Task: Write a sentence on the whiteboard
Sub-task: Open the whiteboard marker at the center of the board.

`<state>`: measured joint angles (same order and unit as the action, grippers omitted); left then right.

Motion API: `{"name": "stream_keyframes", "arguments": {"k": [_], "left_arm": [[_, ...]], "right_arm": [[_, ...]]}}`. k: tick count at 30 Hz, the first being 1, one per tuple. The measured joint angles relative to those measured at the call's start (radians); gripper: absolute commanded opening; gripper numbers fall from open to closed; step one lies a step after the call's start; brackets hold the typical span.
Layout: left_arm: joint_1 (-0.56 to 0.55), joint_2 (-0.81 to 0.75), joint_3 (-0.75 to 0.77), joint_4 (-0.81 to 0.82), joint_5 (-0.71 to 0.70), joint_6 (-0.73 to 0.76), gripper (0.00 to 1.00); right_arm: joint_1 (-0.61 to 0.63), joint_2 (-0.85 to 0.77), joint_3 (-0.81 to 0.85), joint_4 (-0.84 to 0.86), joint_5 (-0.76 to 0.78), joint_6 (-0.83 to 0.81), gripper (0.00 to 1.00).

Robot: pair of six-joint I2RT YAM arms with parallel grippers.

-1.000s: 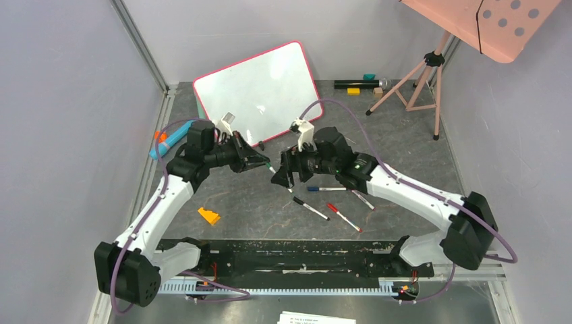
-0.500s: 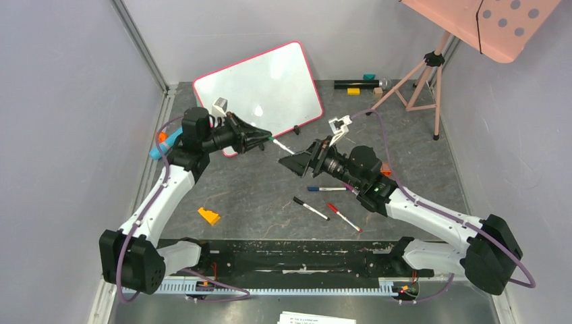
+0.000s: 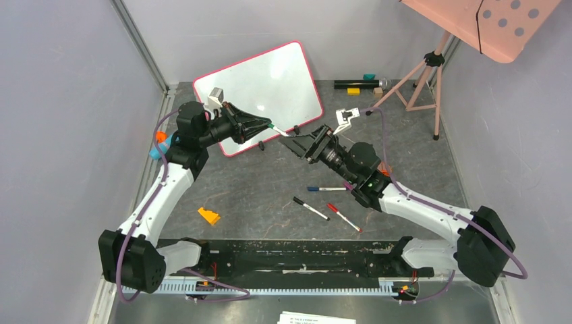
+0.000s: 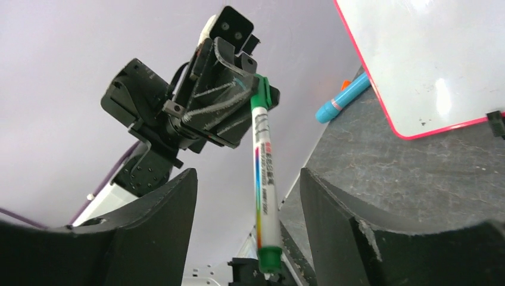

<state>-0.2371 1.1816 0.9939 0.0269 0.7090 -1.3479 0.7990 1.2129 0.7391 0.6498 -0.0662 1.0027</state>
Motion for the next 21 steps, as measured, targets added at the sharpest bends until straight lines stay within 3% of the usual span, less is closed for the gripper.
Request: {"name": "stream_keyframes", "arguments": {"k": [3, 13, 16, 20, 21], "left_arm": [[0.000, 0.000, 0.000, 0.003, 0.000, -0.001, 0.02], [0.000, -0.006, -0.003, 0.003, 0.002, -0.001, 0.02], [0.000, -0.006, -0.003, -0.003, 0.002, 0.000, 0.02], [0.000, -0.008, -0.003, -0.018, 0.002, 0.003, 0.02], [0.000, -0.010, -0.003, -0.022, 0.002, 0.004, 0.02]], "right_arm": [[0.000, 0.024, 0.042, -0.019, -0.001, 0.009, 0.63], [-0.001, 0.056, 0.097, -0.072, -0.014, 0.069, 0.45], [-0.001, 0.063, 0.097, -0.083, -0.019, 0.086, 0.48], [-0.001, 0.063, 0.097, -0.089, -0.019, 0.098, 0.64], [-0.001, 0.063, 0.097, -0.090, -0.019, 0.101, 0.65]]}}
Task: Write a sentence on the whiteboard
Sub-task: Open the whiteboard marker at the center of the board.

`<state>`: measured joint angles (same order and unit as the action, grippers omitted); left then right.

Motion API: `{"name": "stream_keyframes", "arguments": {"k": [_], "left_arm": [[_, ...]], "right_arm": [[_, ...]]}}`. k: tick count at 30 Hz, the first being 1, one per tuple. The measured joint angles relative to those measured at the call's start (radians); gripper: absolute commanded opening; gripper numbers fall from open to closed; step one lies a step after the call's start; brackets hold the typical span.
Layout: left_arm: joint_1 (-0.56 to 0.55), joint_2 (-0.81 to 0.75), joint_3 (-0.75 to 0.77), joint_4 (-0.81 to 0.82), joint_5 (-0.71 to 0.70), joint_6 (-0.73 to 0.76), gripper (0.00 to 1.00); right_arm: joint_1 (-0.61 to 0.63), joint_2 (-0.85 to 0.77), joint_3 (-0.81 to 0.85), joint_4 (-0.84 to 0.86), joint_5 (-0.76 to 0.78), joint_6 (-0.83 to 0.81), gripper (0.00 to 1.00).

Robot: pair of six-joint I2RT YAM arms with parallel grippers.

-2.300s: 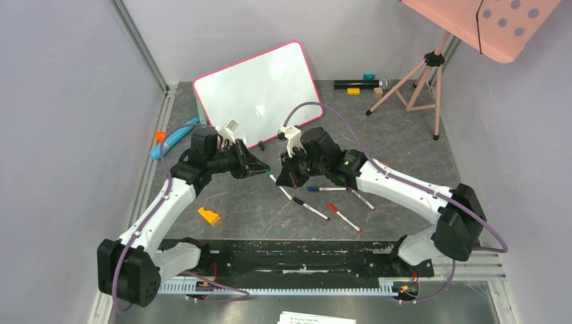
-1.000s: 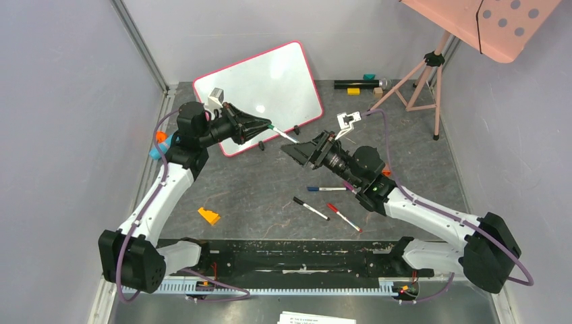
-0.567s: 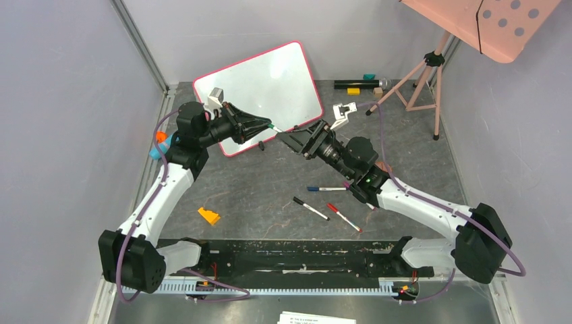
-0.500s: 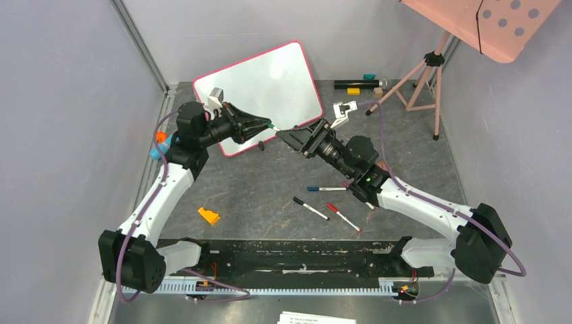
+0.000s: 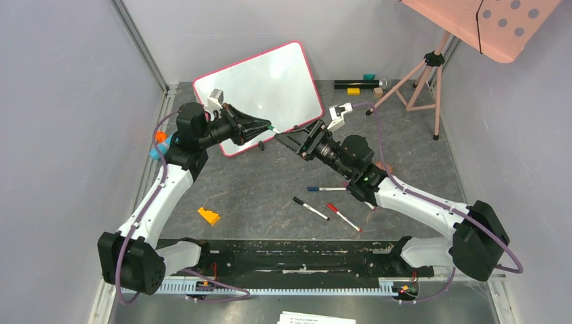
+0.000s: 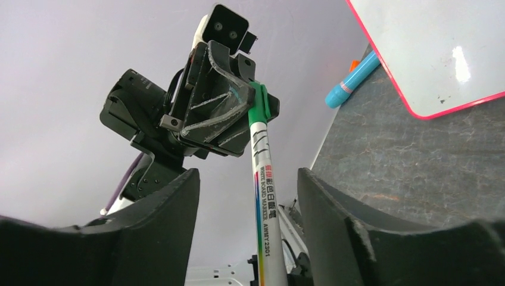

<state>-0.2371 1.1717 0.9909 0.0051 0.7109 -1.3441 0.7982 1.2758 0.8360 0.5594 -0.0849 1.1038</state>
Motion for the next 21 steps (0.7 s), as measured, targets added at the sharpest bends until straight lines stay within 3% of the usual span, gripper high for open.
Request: {"name": "stream_keyframes", "arguments": {"k": [16, 21], "left_arm": [[0.000, -0.028, -0.014, -0.010, 0.001, 0.006, 0.02], [0.000, -0.030, -0.021, -0.011, 0.001, 0.006, 0.02]], "right_arm": [[0.000, -0.033, 0.000, -0.045, 0.006, 0.020, 0.30], [0.000, -0.033, 0.000, -0.063, 0.005, 0.023, 0.37]]}}
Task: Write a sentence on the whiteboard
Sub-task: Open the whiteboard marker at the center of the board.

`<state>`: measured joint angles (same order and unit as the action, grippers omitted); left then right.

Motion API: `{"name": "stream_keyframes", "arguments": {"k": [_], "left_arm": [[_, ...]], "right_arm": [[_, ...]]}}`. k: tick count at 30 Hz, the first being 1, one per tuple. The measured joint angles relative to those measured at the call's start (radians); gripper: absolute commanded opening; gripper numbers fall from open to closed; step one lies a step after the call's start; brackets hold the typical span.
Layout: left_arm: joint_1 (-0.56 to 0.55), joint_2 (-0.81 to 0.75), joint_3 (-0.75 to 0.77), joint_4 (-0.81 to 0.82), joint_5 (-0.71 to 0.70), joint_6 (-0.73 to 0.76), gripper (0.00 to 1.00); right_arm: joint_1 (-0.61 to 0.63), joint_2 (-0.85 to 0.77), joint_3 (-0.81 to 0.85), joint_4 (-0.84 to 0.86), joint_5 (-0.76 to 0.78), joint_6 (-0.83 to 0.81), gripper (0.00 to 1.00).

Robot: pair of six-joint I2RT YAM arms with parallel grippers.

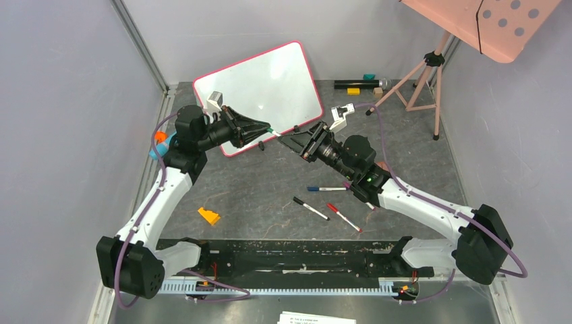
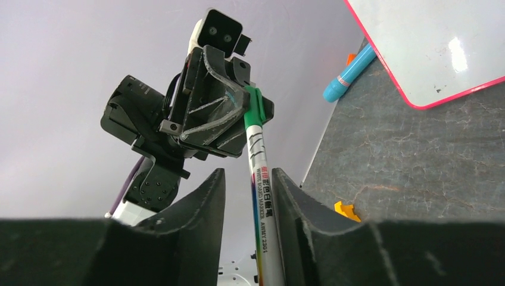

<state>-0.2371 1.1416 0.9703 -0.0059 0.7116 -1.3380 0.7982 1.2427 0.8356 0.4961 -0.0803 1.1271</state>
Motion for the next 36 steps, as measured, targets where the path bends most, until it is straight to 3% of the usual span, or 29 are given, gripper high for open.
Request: {"name": "stream_keyframes", "arguments": {"k": [8, 11, 20, 24, 30, 36], "left_arm": [[0.000, 0.000, -0.006, 0.000, 0.006, 0.000, 0.02], [0.000, 0.000, -0.010, 0.000, 0.006, 0.000, 0.02], [0.006, 0.003, -0.012, 0.001, 0.007, 0.000, 0.02], [0.033, 0.026, -0.022, 0.000, 0.089, 0.000, 0.02], [0.179, 0.085, -0.046, -0.020, 0.070, 0.044, 0.02], [0.192, 0.092, -0.104, -0.080, 0.040, 0.145, 0.02]], "right_arm": [[0.000, 0.004, 0.000, 0.003, -0.009, 0.003, 0.32], [-0.003, 0.014, 0.000, 0.006, -0.011, 0.005, 0.01], [-0.008, 0.026, -0.001, 0.014, -0.016, 0.009, 0.00], [-0.018, -0.004, -0.054, 0.032, -0.035, 0.010, 0.00], [-0.080, -0.227, -0.281, -0.031, -0.046, 0.011, 0.00], [-0.122, -0.347, -0.327, -0.187, -0.041, -0.045, 0.00]]}}
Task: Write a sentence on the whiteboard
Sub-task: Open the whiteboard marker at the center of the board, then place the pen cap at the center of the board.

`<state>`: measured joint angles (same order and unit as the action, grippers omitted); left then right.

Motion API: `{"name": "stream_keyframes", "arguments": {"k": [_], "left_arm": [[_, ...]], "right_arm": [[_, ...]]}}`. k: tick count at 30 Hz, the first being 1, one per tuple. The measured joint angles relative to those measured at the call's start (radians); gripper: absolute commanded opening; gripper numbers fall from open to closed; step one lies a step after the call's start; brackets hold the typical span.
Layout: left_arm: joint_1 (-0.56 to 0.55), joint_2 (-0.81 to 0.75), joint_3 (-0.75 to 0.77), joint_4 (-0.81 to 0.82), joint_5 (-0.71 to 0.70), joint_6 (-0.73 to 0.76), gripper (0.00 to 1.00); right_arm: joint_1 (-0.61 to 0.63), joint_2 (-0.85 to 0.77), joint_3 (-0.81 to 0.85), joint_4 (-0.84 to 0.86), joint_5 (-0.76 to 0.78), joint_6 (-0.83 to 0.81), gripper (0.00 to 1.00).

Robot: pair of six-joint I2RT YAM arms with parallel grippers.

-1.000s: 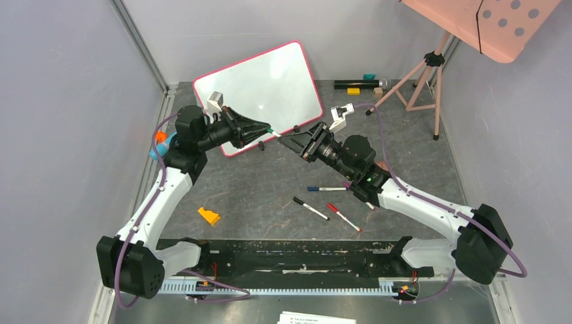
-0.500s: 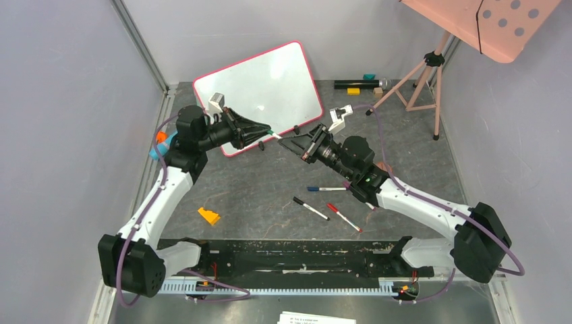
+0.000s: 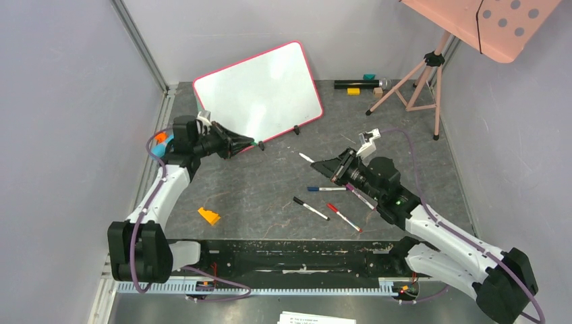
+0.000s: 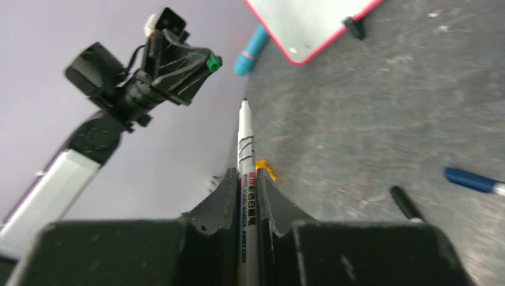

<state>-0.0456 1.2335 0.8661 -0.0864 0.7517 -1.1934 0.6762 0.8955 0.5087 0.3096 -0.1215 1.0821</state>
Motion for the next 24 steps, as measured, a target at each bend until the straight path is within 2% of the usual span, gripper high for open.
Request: {"name": "stream_keyframes", "arguments": {"k": [7, 14, 19, 24], "left_arm": [[-0.031, -0.050, -0.144, -0.207, -0.135, 0.177, 0.02], [-0.261, -0.058, -0.276, -0.271, -0.268, 0.207, 0.02], [-0.391, 0.075, -0.272, -0.217, -0.334, 0.190, 0.02], [-0.510, 0.262, -0.173, -0.175, -0.361, 0.164, 0.02]], "right_arm": [[-0.005, 0.064, 0.200, -0.353, 0.041, -0.225, 0.00], [-0.005, 0.051, 0.272, -0.534, 0.076, -0.355, 0.00], [-0.005, 0.034, 0.321, -0.680, 0.114, -0.426, 0.00], [-0.005, 0.008, 0.391, -0.776, 0.167, -0.490, 0.00]]}}
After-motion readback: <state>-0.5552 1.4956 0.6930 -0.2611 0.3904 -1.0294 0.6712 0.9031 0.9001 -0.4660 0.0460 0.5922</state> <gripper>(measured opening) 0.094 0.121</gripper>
